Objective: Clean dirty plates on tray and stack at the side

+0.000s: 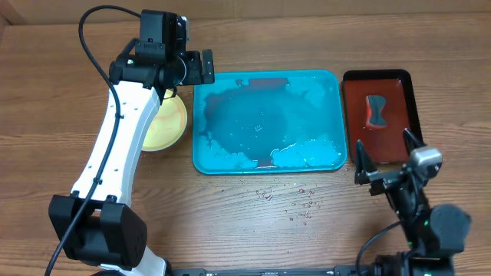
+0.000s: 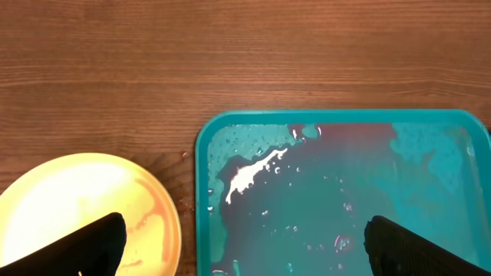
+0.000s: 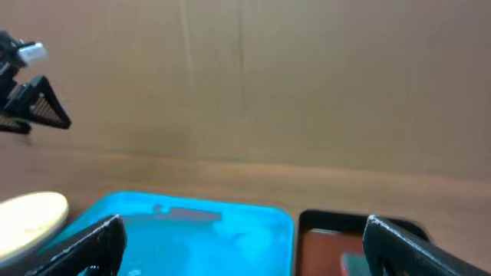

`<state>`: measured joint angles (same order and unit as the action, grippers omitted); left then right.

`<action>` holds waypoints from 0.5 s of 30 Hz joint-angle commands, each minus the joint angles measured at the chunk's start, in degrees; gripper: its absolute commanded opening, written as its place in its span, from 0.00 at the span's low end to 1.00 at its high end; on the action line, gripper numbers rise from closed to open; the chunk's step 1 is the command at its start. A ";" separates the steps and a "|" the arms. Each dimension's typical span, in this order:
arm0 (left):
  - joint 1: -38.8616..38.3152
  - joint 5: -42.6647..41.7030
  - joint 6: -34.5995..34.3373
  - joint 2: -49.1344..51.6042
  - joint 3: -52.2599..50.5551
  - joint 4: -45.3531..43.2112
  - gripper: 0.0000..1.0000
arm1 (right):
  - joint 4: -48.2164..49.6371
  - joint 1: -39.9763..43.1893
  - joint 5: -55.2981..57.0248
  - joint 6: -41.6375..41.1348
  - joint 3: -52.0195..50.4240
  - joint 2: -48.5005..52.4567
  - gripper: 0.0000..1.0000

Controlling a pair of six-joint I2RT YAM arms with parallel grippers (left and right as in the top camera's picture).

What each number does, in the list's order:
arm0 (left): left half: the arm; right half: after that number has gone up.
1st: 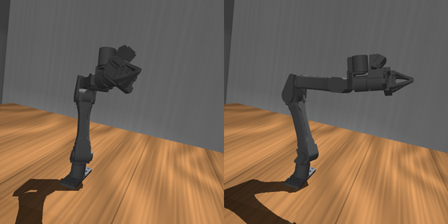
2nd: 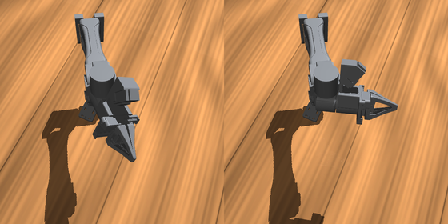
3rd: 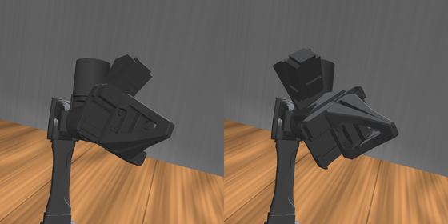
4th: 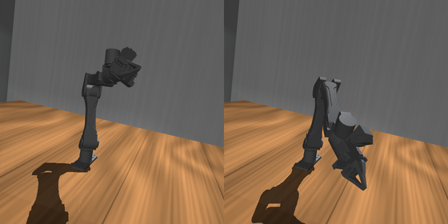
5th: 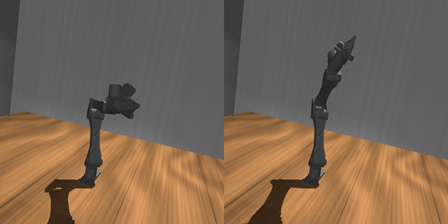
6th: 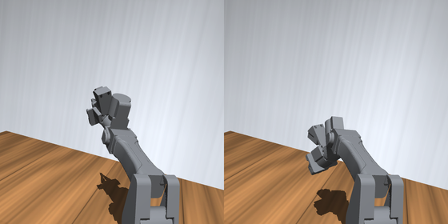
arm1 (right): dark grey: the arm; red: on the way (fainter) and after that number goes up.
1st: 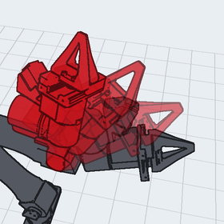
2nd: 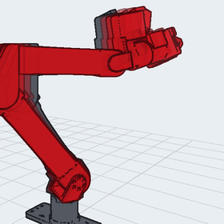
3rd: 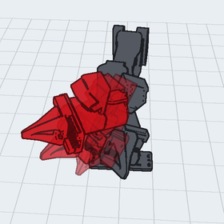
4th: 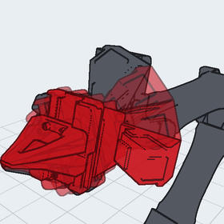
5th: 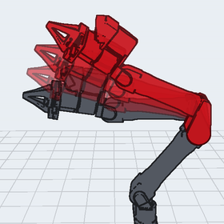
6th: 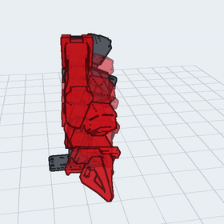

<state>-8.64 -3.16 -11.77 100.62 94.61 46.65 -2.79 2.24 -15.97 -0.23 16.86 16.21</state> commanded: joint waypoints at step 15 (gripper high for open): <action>-0.37 0.35 1.07 -0.70 0.79 -0.09 1.00 | 1.84 -3.04 7.82 -5.40 -16.41 -16.04 1.00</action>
<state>-8.64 -3.16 -11.77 100.62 94.61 46.74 3.33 -0.47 -9.98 -4.97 1.06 3.81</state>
